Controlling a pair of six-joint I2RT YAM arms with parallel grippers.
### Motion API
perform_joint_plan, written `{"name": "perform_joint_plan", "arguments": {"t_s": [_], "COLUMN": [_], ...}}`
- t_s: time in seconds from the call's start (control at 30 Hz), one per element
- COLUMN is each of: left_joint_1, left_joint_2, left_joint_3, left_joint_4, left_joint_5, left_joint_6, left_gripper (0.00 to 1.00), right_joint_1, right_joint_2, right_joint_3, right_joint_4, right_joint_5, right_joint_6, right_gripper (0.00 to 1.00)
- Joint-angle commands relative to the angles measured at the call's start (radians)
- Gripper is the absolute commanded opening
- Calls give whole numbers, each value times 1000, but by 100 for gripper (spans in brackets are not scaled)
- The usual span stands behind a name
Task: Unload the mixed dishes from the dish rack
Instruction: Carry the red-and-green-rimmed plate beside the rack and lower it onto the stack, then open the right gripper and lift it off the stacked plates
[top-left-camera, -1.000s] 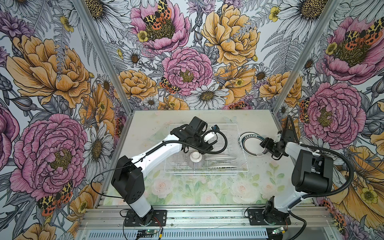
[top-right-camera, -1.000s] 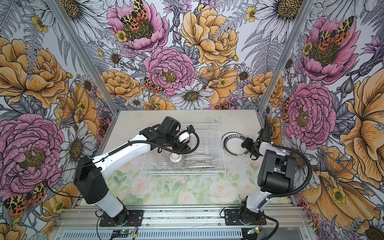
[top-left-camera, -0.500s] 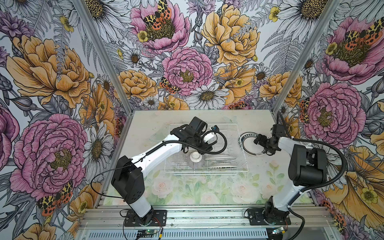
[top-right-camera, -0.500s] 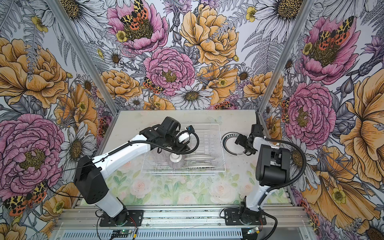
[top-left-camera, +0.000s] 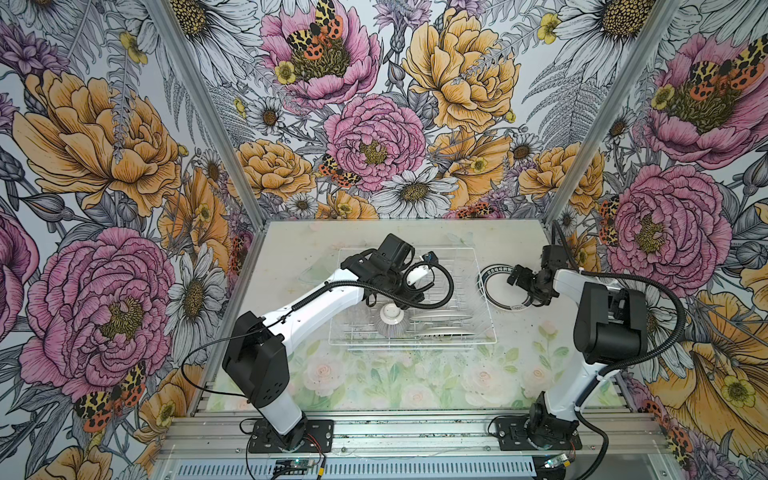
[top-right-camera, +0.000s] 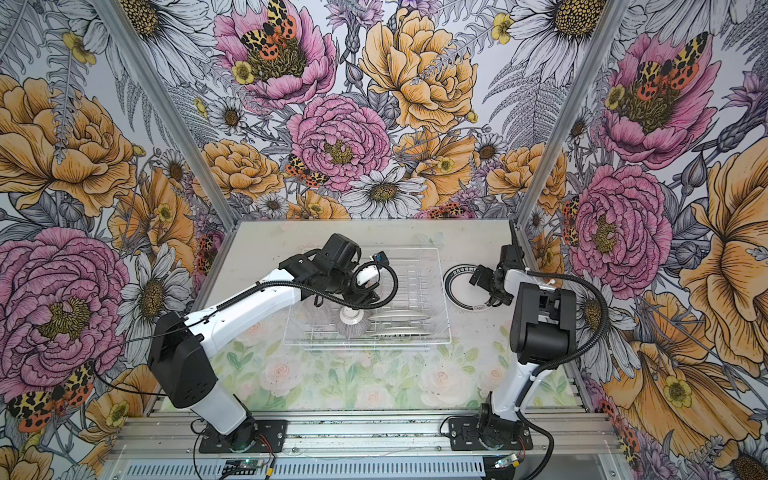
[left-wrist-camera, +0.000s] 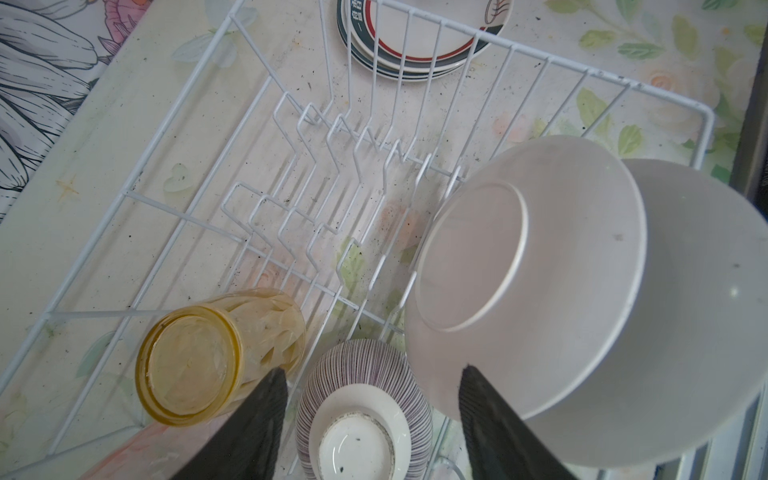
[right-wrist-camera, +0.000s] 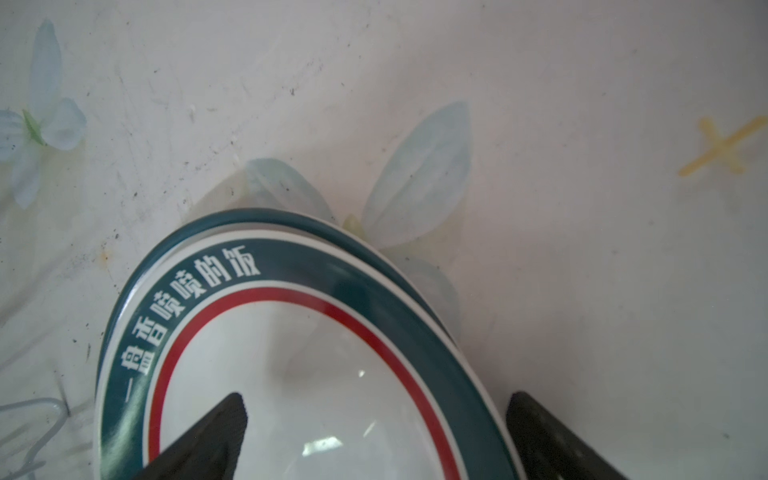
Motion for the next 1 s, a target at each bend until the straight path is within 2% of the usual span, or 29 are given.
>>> {"name": "perform_joint_plan", "arguments": {"t_s": [0.0,0.97], "left_joint_1": [-7,-19], "left_joint_2": [12,7], "left_joint_3": [16,-5], "left_joint_4": [-10,-10], "left_joint_5": [-13,-8], "left_joint_6": [15,20], "left_gripper": [67,68], "right_joint_1": [17,45], "right_joint_2": [26,103], "right_joint_3": [31,127], "right_joint_4": [7,-42], "right_joint_5": [40,84], "right_joint_6": [18,39], "right_gripper": [99,100]}}
